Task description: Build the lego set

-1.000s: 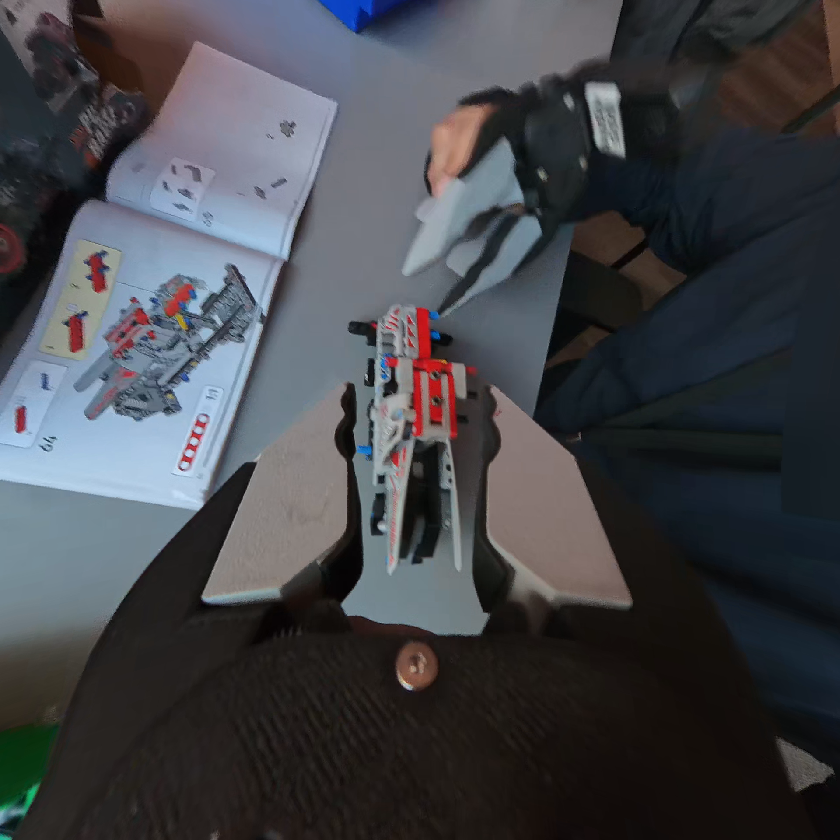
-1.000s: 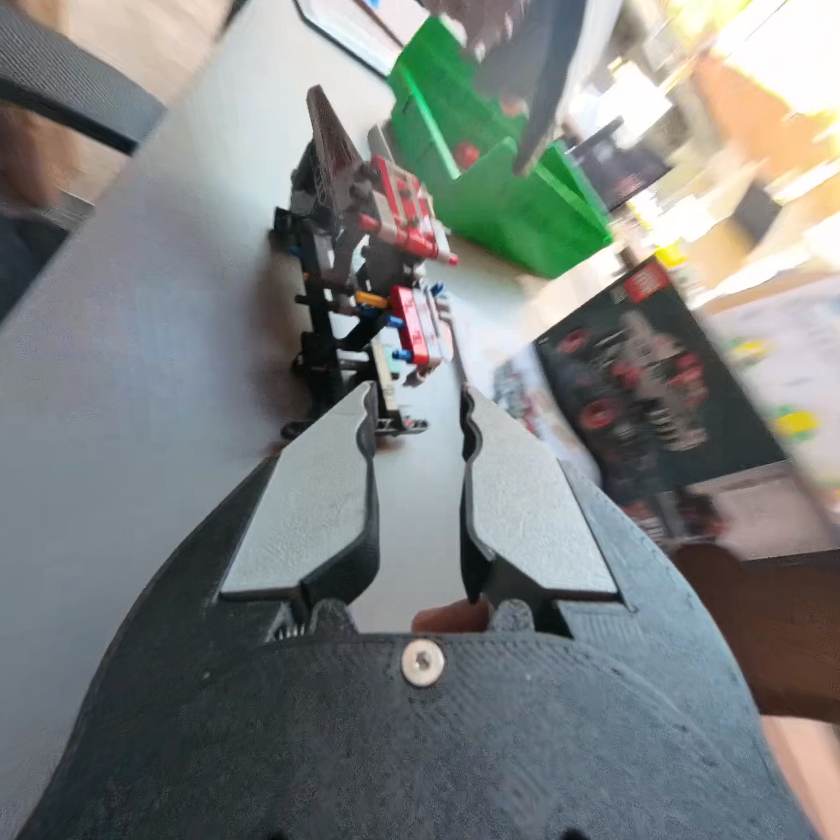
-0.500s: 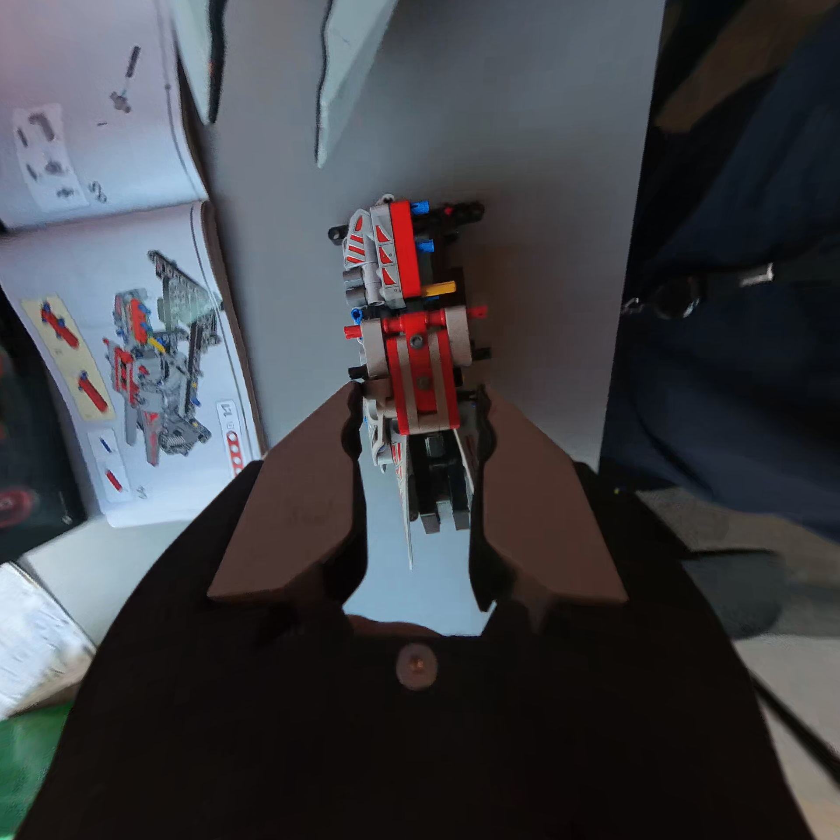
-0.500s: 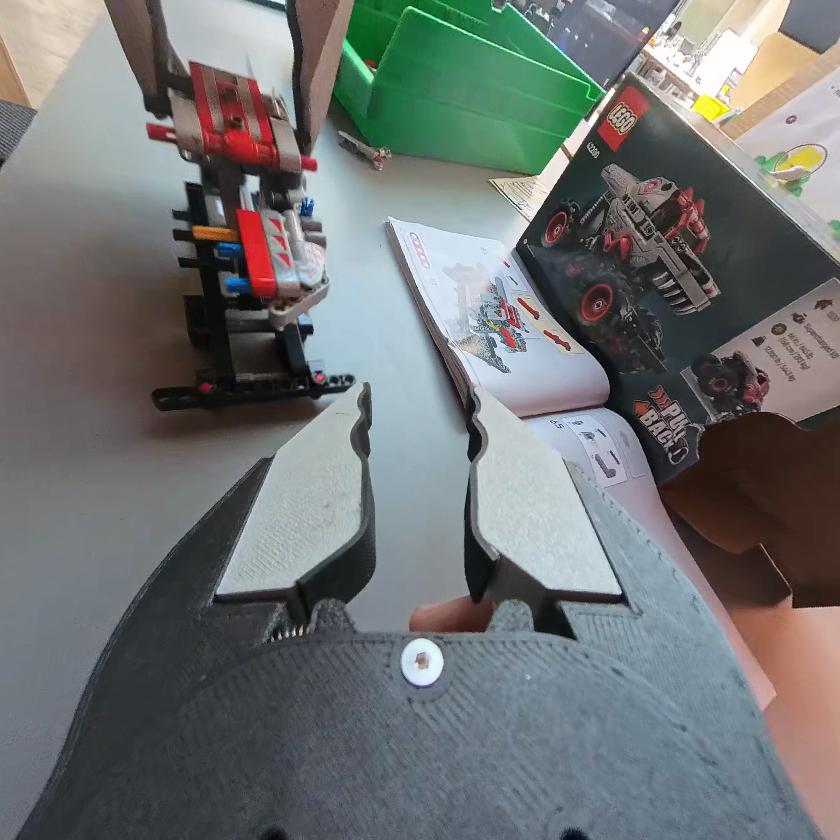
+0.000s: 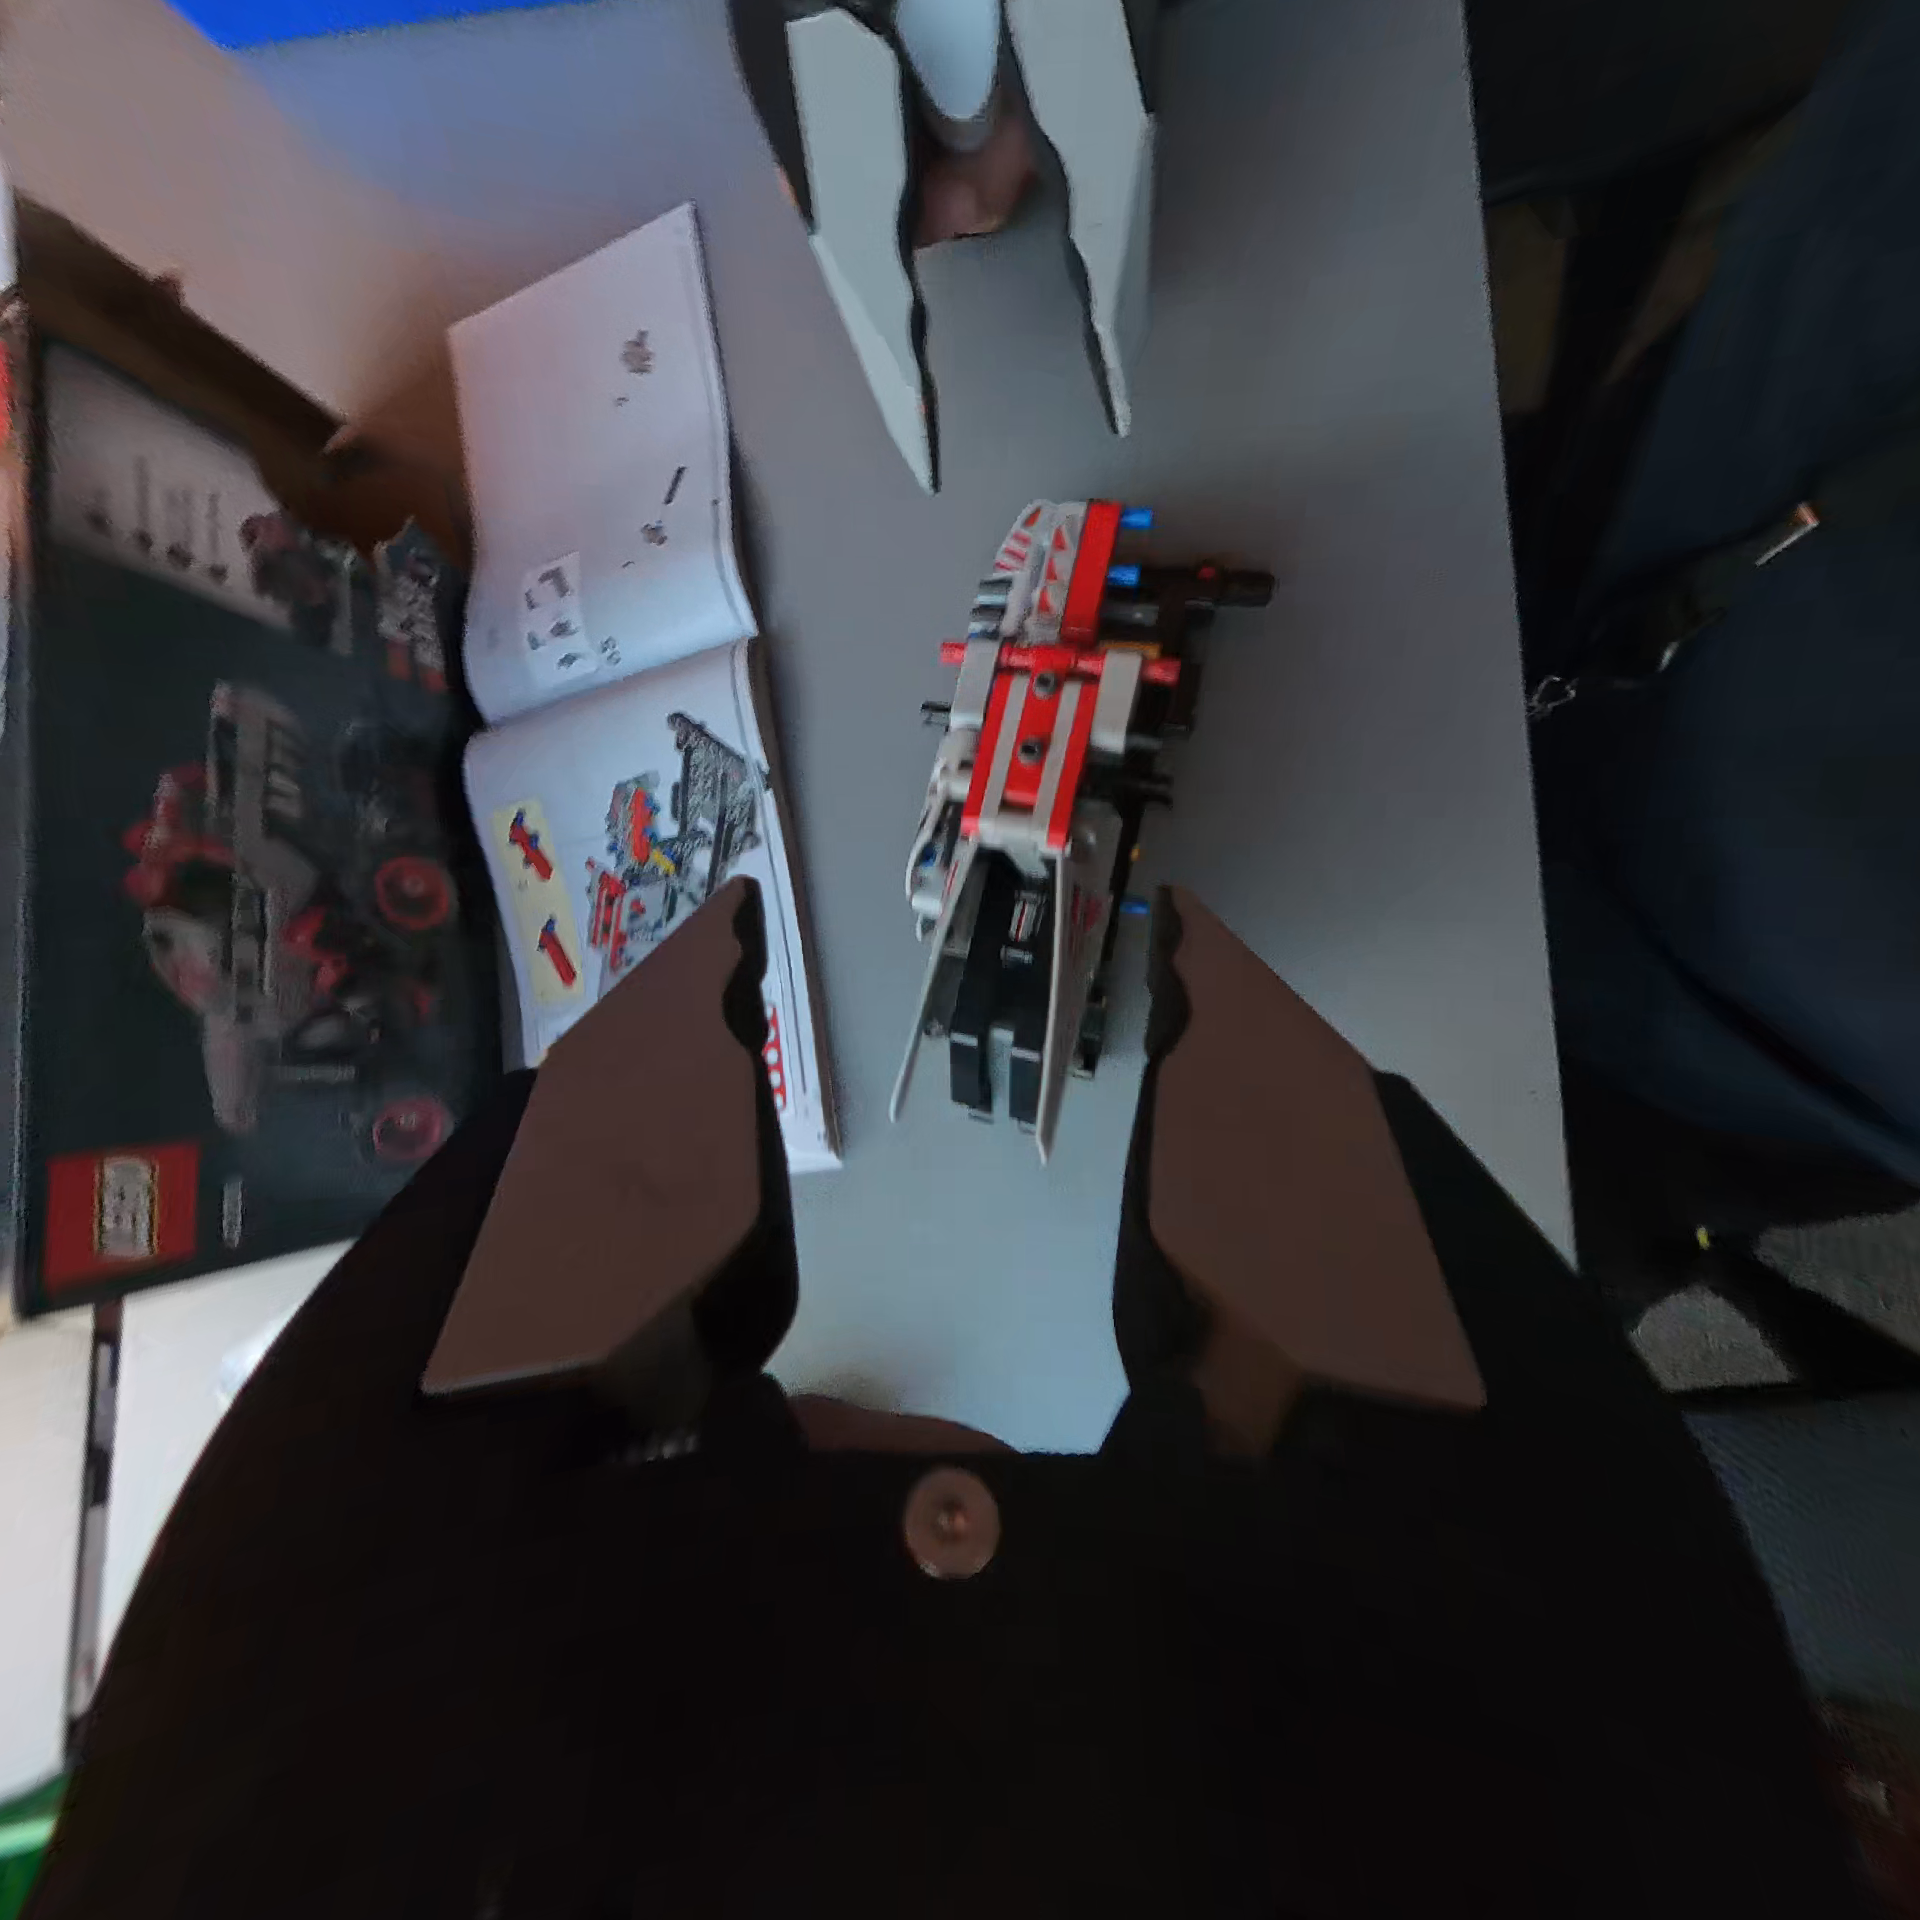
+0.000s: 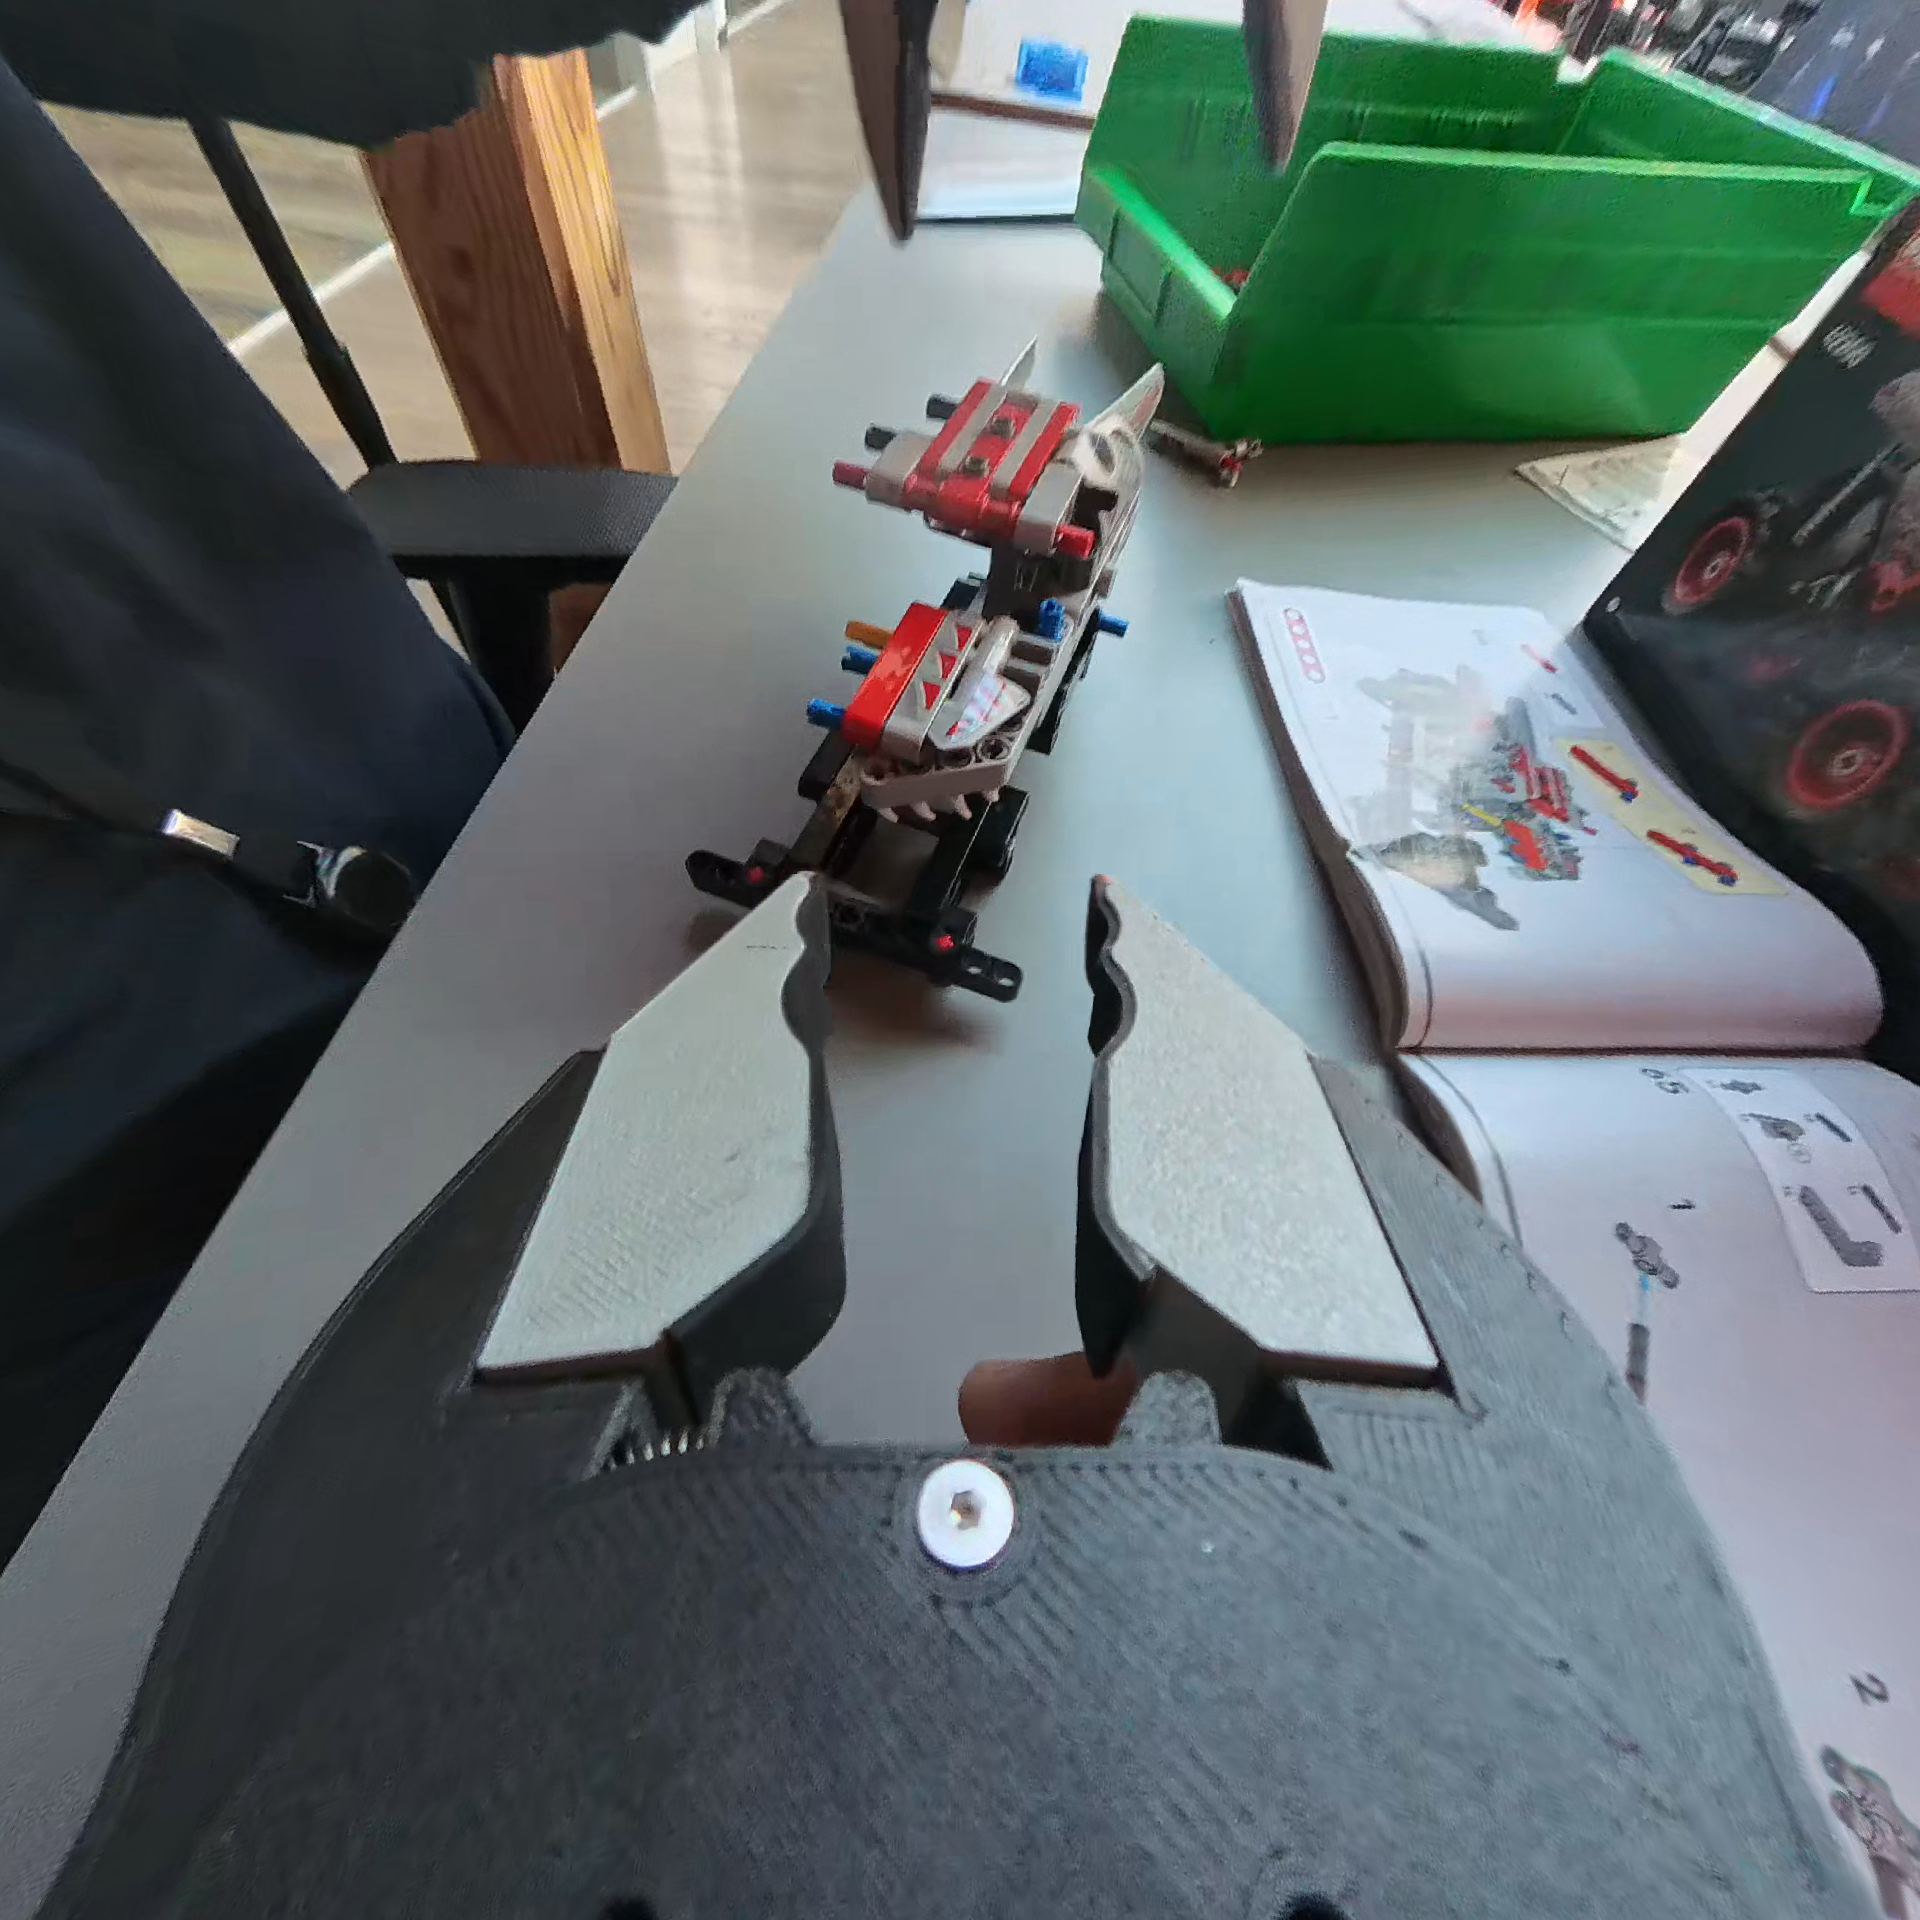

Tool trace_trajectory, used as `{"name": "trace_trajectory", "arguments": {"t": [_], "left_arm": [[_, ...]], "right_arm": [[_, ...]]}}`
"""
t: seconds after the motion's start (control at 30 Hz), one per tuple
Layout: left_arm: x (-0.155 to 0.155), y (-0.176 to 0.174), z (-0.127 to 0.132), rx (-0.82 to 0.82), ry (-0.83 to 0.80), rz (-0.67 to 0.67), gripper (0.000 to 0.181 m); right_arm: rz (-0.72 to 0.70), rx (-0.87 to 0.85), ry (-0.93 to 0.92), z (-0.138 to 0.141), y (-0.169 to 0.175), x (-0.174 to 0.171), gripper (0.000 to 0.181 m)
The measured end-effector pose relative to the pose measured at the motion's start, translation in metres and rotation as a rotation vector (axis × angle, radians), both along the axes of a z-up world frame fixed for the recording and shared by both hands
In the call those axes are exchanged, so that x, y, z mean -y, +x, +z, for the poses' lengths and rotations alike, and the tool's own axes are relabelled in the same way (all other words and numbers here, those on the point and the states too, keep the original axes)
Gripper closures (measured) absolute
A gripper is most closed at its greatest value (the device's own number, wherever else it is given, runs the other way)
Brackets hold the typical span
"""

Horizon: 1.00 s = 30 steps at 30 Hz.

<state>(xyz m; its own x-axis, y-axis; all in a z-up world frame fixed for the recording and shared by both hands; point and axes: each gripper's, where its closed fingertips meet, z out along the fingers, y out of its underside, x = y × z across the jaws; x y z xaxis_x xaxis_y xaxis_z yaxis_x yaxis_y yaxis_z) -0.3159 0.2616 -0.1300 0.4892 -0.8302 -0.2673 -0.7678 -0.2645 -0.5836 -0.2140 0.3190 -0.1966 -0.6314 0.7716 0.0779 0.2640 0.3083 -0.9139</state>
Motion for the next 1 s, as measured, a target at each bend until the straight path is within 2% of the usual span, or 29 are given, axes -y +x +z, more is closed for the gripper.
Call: {"name": "trace_trajectory", "arguments": {"t": [0.03, 0.13, 0.3, 0.37, 0.4, 0.5, 0.57, 0.67, 0.73, 0.83, 1.0], "left_arm": [[0.005, -0.01, -0.002, 0.022, 0.021, 0.038, 0.11], [0.02, -0.037, -0.019, 0.053, 0.038, 0.154, 0.109], [0.031, -0.052, -0.049, 0.179, 0.035, 0.262, 0.109], [0.031, -0.052, -0.048, 0.241, 0.049, 0.267, 0.103], [0.028, -0.051, -0.038, 0.291, 0.082, 0.267, 0.103], [0.016, -0.06, 0.015, 0.425, 0.257, 0.288, 0.102], [0.012, -0.067, 0.046, 0.48, 0.348, 0.299, 0.093], [0.007, -0.077, 0.077, 0.503, 0.446, 0.317, 0.081], [0.006, -0.079, 0.095, 0.528, 0.498, 0.301, 0.08], [0.003, -0.082, 0.115, 0.528, 0.561, 0.284, 0.077], [-0.001, -0.079, 0.141, 0.572, 0.644, 0.215, 0.077]], "right_arm": [[0.007, 0.019, 0.012, -0.004, 0.0, 0.002, 0.131], [0.031, 0.047, 0.048, -0.01, 0.001, 0.01, 0.127], [0.019, 0.035, 0.046, -0.008, 0.001, 0.004, 0.125], [-0.013, 0.016, 0.056, -0.001, 0.002, -0.007, 0.119], [-0.036, -0.009, 0.056, 0.008, 0.003, -0.014, 0.116], [-0.122, -0.149, 0.001, 0.05, 0.01, -0.038, 0.113], [-0.169, -0.231, -0.042, 0.078, 0.02, -0.054, 0.108], [-0.235, -0.35, -0.15, 0.119, 0.041, -0.079, 0.091], [-0.259, -0.423, -0.234, 0.141, 0.057, -0.095, 0.09], [-0.268, -0.489, -0.321, 0.161, 0.075, -0.111, 0.093], [-0.297, -0.535, -0.298, 0.172, 0.086, -0.118, 0.091]]}}
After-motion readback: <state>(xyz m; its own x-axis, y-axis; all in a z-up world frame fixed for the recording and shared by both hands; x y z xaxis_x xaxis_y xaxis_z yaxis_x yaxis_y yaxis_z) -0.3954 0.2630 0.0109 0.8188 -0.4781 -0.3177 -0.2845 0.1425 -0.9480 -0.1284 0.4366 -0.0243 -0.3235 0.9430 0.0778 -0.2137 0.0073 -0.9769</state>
